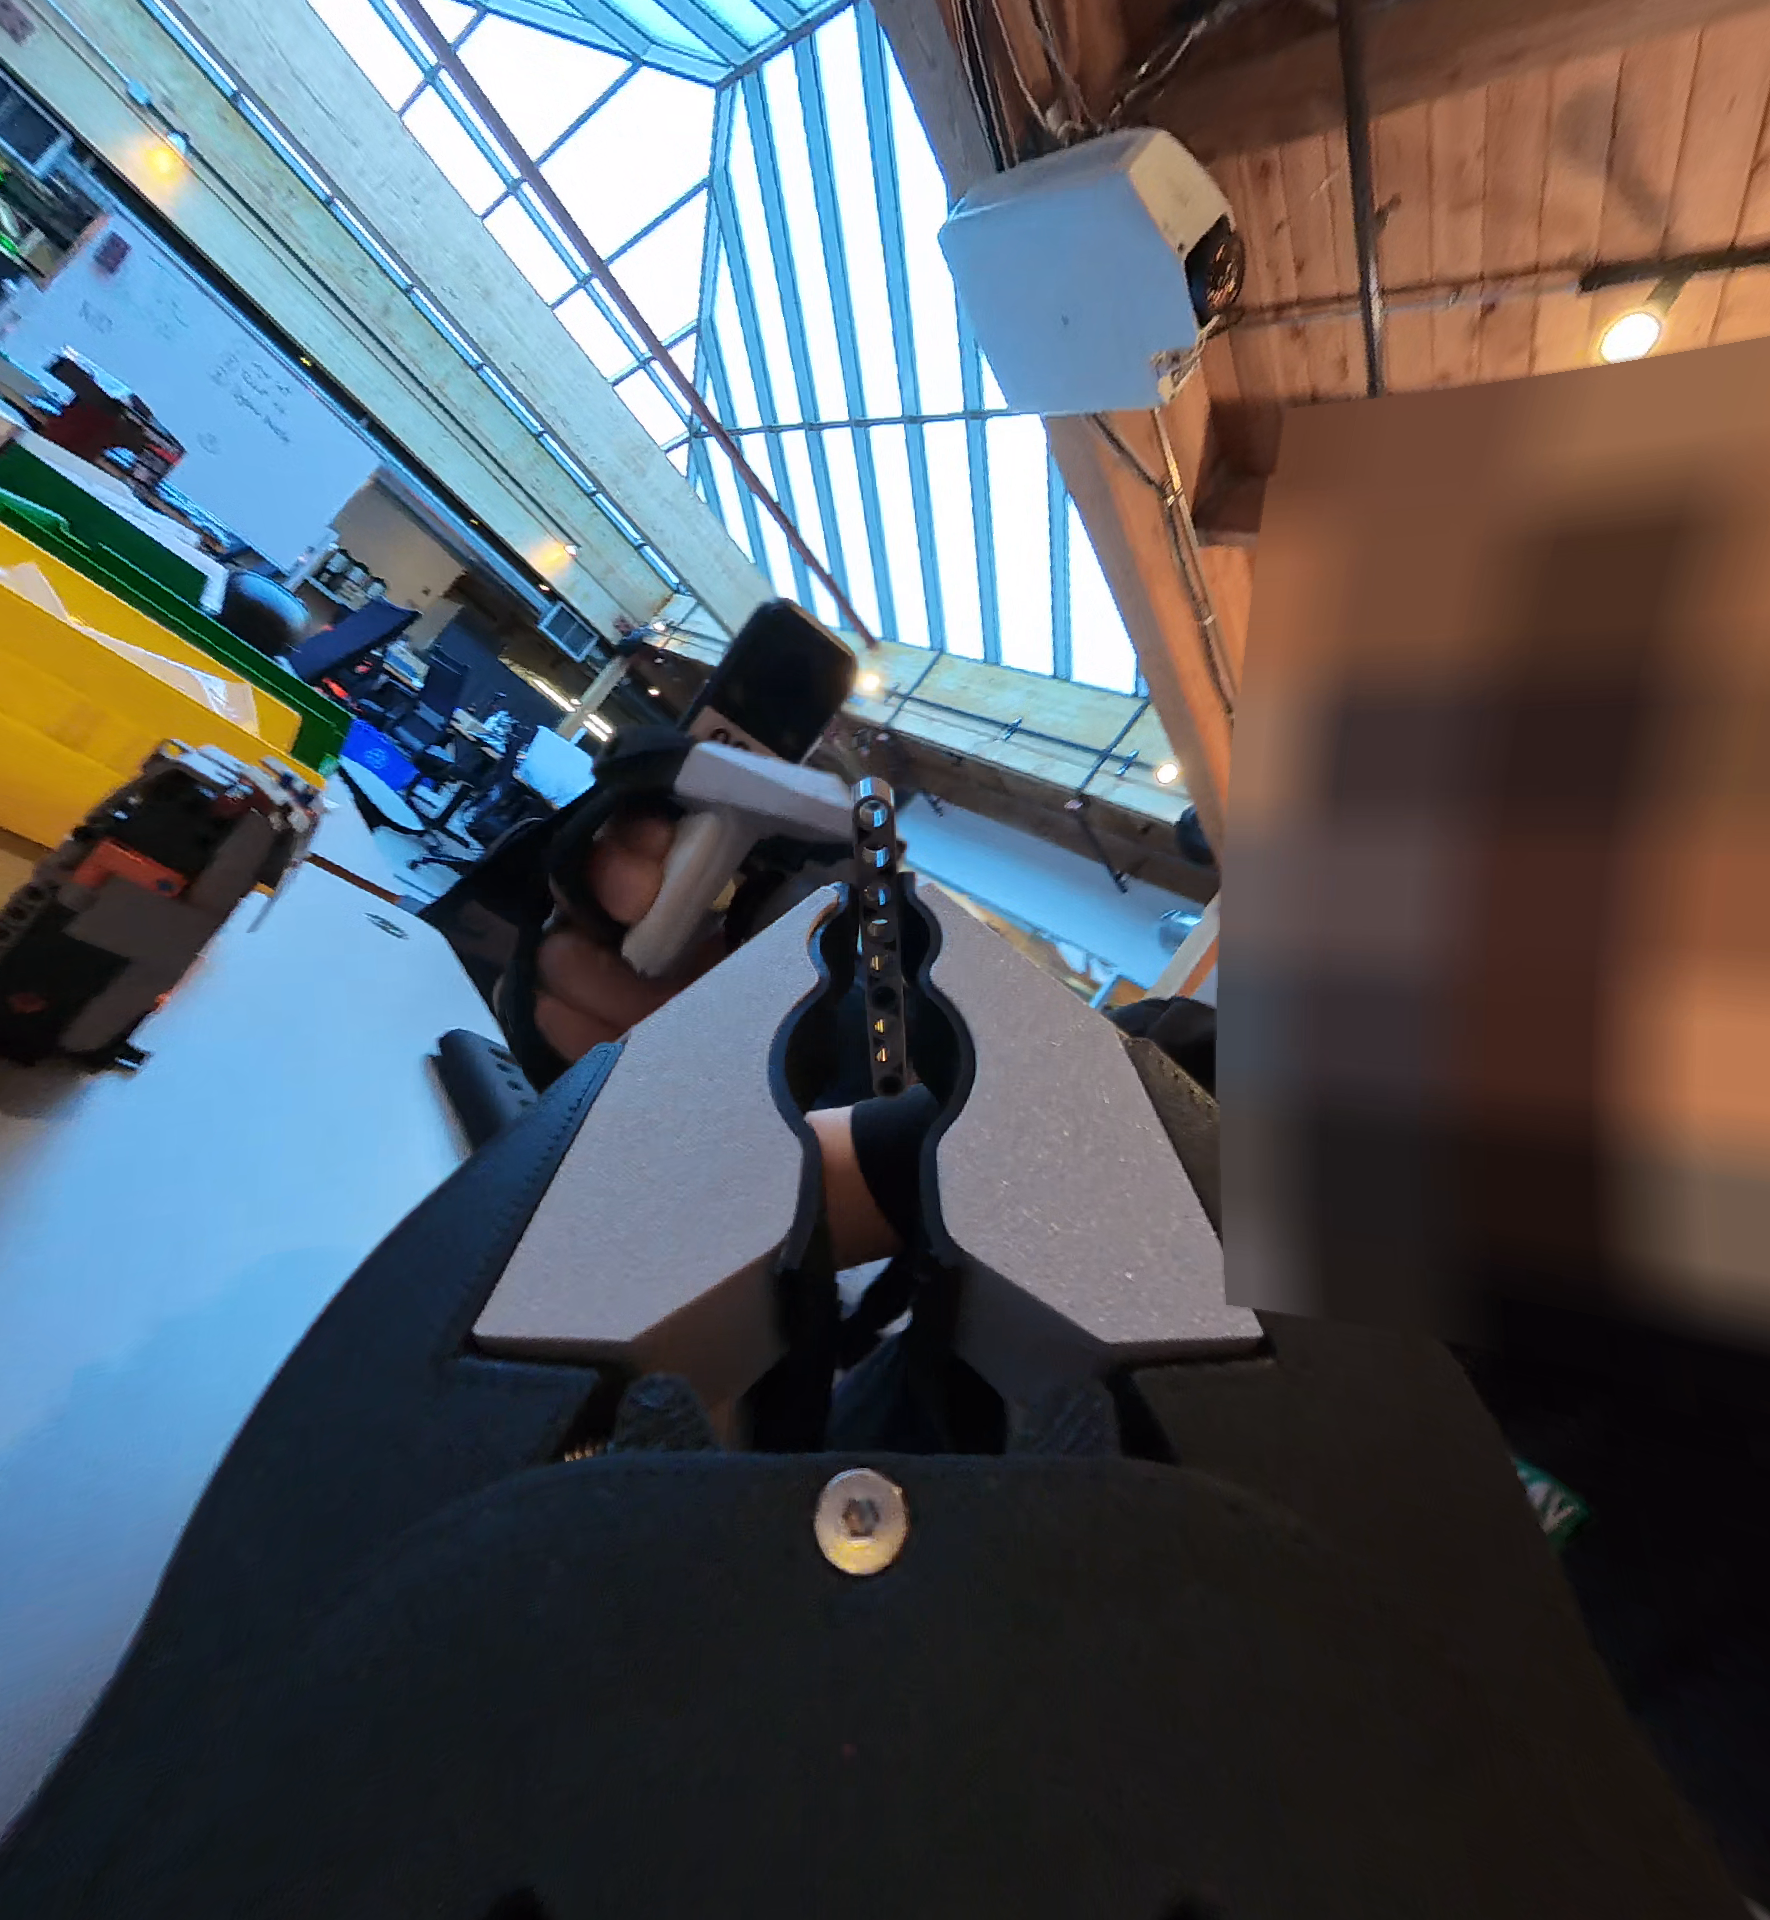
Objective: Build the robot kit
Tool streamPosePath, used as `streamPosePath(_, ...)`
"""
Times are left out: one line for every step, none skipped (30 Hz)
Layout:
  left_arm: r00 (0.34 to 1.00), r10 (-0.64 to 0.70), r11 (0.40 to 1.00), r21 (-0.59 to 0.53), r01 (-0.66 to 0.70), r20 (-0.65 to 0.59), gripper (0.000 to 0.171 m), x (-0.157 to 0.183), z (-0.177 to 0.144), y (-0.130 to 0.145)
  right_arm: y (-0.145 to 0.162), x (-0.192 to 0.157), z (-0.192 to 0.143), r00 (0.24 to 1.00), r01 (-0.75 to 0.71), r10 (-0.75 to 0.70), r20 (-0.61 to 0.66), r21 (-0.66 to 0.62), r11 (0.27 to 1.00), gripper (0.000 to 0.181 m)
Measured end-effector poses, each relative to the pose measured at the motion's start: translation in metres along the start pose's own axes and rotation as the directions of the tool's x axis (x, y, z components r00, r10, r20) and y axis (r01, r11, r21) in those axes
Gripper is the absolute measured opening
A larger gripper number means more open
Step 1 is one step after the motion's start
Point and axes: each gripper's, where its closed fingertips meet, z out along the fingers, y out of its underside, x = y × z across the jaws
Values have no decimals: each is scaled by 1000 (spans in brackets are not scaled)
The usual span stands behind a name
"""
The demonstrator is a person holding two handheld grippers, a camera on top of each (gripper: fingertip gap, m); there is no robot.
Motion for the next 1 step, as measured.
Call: streamPosePath(1000, 15, 1000, -5, -15, 6, 3, 0, 0, 0, 3, 2, 0, 1000, -28, 28, 5, 0, 1000, 1)
